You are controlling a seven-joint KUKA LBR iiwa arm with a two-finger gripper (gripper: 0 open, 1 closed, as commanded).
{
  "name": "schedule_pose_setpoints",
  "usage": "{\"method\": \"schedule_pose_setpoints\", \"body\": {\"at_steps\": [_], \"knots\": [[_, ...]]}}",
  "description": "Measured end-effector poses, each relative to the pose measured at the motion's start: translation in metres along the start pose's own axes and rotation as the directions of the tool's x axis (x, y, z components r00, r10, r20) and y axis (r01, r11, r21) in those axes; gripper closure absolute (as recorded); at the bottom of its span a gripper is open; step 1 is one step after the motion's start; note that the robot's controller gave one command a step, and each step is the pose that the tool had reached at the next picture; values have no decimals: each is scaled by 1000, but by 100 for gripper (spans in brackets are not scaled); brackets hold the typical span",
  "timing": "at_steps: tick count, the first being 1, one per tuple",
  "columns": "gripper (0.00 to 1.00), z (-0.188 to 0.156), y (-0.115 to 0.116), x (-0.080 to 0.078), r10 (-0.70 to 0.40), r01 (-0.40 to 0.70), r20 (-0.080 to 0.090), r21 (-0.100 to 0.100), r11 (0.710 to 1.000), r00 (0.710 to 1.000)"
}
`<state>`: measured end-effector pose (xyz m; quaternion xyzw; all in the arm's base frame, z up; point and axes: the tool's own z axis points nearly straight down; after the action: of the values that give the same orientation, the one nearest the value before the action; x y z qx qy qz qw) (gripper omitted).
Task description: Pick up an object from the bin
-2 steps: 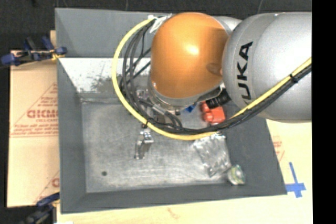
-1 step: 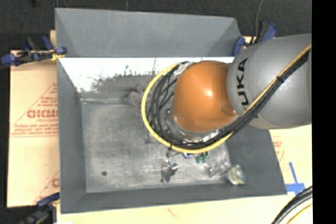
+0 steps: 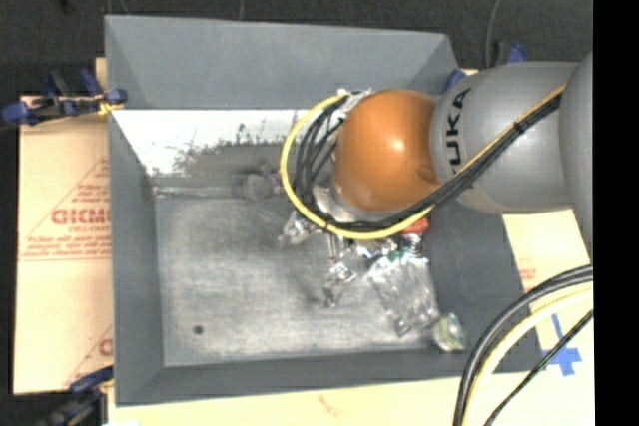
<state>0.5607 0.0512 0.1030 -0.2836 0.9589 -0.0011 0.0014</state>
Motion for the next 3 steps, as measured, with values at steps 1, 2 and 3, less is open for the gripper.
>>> {"method": "schedule_pose_setpoints", "body": {"at_steps": [1, 2, 3], "knots": [[0, -1, -61, 14, 311, -311, 3, 0, 951, 951], [0, -1, -110, 76, 238, -238, -1, -1, 971, 971], [0, 22, -133, 79, 48, -48, 4, -18, 999, 999]]}}
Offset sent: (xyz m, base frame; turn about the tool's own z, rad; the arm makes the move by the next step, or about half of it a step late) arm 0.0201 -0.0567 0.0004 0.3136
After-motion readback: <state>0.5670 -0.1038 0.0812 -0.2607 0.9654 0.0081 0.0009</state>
